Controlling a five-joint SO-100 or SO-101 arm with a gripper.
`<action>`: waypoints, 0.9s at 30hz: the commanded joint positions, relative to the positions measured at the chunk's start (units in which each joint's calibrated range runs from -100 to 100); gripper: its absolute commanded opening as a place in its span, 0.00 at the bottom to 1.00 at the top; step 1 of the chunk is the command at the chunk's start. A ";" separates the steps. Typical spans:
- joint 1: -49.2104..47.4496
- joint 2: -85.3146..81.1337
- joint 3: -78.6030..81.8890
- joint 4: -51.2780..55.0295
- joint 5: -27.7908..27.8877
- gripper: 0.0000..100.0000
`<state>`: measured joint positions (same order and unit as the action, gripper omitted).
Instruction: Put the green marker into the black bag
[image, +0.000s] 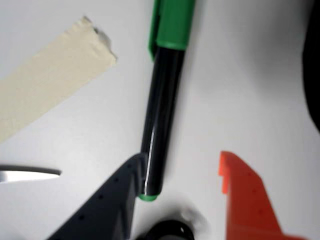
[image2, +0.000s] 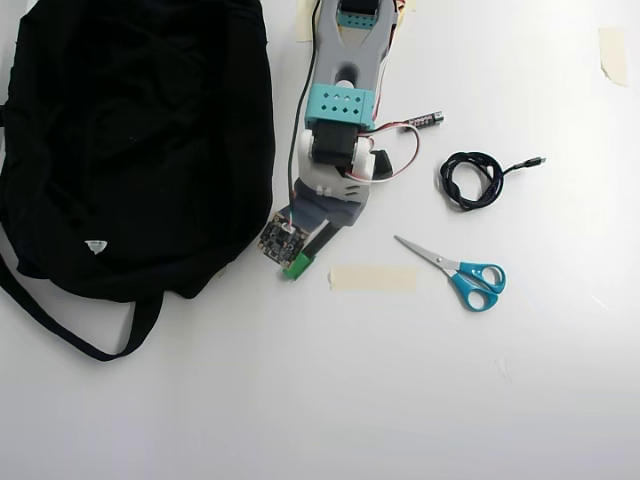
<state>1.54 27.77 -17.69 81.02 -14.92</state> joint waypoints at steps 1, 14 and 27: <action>0.40 -0.05 -2.35 -0.40 -0.18 0.19; 0.85 2.27 -2.35 -1.87 -0.29 0.19; -1.39 2.85 -2.35 -3.24 1.65 0.19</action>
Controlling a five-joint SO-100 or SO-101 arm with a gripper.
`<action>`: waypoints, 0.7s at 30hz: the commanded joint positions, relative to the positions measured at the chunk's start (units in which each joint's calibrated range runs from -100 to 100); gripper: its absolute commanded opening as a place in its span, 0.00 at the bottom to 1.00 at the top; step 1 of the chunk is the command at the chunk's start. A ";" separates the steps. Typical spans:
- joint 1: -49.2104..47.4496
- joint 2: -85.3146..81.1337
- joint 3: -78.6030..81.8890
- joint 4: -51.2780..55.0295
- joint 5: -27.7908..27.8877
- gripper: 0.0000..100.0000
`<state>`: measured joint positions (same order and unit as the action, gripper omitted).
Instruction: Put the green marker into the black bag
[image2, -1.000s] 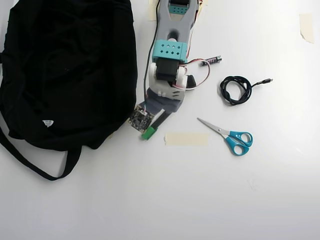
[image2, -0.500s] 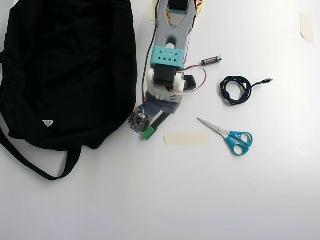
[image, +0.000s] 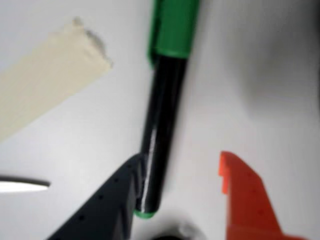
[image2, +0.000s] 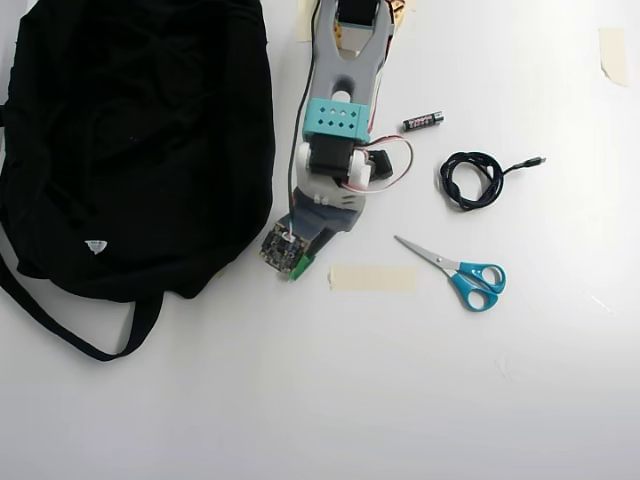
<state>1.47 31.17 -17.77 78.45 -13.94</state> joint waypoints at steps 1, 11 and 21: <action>-1.47 -0.47 -2.27 -0.67 0.94 0.19; -3.11 -0.39 -2.09 -1.87 0.99 0.28; -3.71 3.18 -2.63 -4.63 0.41 0.28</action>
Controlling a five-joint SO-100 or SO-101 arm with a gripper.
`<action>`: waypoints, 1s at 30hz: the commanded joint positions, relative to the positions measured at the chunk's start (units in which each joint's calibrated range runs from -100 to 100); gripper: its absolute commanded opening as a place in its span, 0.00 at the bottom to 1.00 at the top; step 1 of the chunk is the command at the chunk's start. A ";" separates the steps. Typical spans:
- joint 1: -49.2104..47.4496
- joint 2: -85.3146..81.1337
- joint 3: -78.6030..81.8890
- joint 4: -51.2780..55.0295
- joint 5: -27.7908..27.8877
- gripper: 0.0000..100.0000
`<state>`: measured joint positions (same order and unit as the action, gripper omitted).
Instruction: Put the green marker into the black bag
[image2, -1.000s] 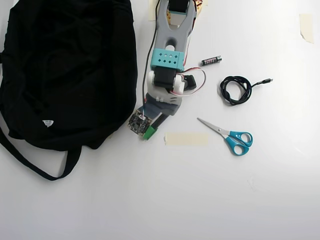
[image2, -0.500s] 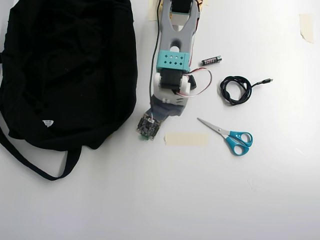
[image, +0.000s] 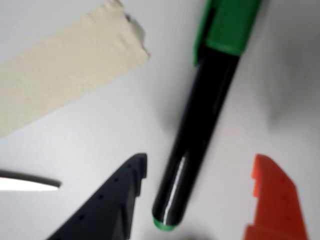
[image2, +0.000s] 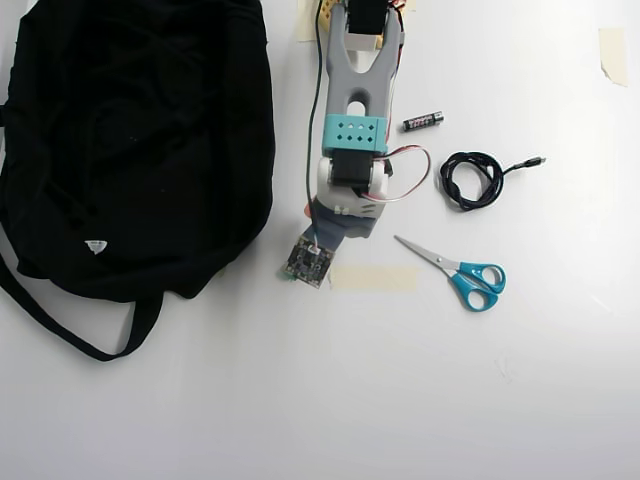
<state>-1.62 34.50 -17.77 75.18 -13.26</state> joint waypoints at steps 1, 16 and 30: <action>-0.63 -0.14 -2.90 -1.37 -0.27 0.28; -0.03 3.01 -3.17 -3.00 -0.58 0.28; 0.57 3.18 -2.81 -3.00 -0.58 0.28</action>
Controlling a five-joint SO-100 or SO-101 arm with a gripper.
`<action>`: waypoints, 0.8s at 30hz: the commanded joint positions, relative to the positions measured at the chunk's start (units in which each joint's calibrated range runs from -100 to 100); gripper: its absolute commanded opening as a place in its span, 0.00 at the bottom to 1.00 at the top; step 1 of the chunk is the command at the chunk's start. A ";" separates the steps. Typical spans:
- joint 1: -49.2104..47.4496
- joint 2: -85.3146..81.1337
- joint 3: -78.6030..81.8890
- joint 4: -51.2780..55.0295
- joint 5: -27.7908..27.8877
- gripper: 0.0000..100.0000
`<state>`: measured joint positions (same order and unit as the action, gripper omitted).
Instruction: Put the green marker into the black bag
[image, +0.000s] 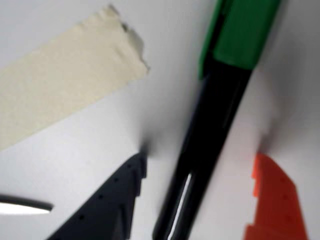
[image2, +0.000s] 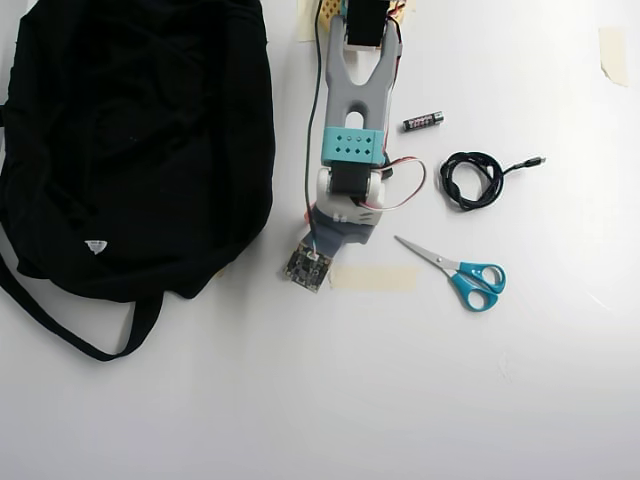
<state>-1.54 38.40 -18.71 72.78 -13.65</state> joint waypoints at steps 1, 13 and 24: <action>0.50 -0.72 -1.86 -0.60 -0.19 0.28; 0.87 2.10 -2.22 -0.60 -0.35 0.28; 0.94 2.10 -2.22 -0.60 -0.66 0.15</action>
<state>-0.29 40.31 -20.28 72.78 -14.14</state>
